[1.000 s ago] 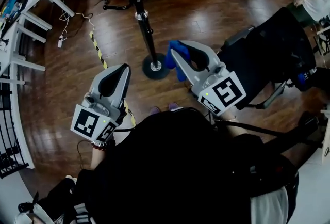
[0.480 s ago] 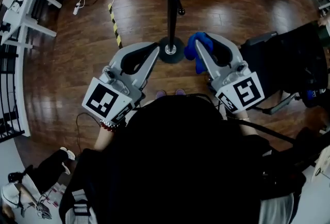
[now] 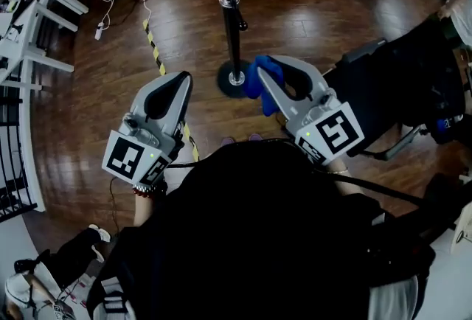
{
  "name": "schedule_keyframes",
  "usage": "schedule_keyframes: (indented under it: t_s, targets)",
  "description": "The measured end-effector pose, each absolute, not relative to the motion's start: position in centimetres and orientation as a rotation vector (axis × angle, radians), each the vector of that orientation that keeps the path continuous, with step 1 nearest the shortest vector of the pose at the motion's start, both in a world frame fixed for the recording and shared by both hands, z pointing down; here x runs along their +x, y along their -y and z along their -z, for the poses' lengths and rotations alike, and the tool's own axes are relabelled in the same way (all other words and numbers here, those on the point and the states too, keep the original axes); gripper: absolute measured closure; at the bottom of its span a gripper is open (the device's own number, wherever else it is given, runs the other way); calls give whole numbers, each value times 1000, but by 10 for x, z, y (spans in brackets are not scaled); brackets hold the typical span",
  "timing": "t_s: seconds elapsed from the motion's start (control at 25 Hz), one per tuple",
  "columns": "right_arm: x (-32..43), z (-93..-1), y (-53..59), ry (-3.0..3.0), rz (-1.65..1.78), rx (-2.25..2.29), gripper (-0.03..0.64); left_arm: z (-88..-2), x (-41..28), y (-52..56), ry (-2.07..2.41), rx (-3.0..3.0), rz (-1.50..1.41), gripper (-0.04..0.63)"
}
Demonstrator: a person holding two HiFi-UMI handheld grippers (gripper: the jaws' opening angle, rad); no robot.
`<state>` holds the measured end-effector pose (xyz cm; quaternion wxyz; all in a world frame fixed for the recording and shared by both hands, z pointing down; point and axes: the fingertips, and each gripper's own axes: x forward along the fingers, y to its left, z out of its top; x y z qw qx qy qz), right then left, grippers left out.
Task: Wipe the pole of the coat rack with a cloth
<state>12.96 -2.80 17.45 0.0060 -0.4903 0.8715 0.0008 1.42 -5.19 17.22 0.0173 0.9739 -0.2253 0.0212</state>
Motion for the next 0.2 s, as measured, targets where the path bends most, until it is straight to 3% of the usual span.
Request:
schedule_keyframes:
  t_s: [0.2]
  targets:
    - [168, -174, 35, -2640, 73, -1711, 554, -175, 26, 75, 624, 3028, -131, 589]
